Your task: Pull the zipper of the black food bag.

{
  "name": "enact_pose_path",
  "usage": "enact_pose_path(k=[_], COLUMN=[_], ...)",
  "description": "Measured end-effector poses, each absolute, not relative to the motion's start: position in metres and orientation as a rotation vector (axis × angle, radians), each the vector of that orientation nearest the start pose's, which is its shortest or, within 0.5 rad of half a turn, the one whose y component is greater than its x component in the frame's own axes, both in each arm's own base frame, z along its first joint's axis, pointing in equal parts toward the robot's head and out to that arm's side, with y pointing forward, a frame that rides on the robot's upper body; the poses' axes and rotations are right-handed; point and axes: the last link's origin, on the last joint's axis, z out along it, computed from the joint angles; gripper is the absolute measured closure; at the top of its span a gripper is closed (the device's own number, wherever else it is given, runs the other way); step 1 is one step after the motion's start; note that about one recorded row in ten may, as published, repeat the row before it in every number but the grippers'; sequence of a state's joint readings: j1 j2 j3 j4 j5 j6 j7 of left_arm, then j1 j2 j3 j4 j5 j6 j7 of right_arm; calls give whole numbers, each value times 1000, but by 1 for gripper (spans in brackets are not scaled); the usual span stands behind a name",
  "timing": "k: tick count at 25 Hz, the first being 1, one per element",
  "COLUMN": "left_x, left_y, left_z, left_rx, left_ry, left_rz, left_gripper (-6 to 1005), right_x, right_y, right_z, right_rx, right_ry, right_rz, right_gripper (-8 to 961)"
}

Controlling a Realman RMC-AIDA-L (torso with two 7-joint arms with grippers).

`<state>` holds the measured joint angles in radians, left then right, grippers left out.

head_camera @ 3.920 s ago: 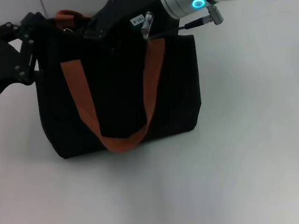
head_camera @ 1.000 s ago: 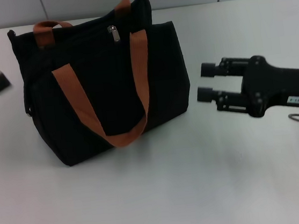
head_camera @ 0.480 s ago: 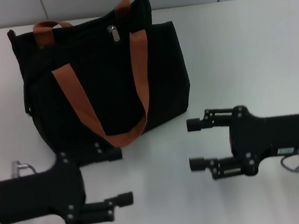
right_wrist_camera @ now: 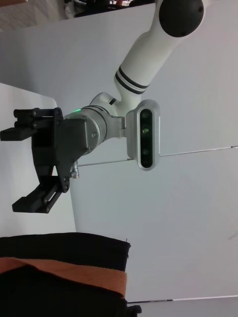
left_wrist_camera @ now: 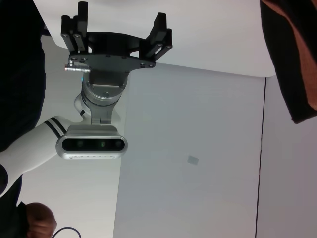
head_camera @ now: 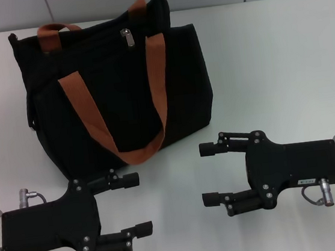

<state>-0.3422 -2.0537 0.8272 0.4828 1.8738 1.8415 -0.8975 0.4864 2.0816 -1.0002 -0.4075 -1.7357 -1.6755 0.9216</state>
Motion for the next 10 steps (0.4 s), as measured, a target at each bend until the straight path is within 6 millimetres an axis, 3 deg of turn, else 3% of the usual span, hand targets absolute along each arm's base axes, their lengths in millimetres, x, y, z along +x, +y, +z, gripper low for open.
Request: enact_pose_path(k=[10], left_x=[-288], left_y=[230], left_z=[-17], left_rx=[-2852], left_ry=[-242], left_rz=[-993], left_gripper=[215], right_x=[246], right_y=[270], right_z=[-55], right_rx=[-2913], right_ry=[185], right_rz=[981], right_gripper=[124])
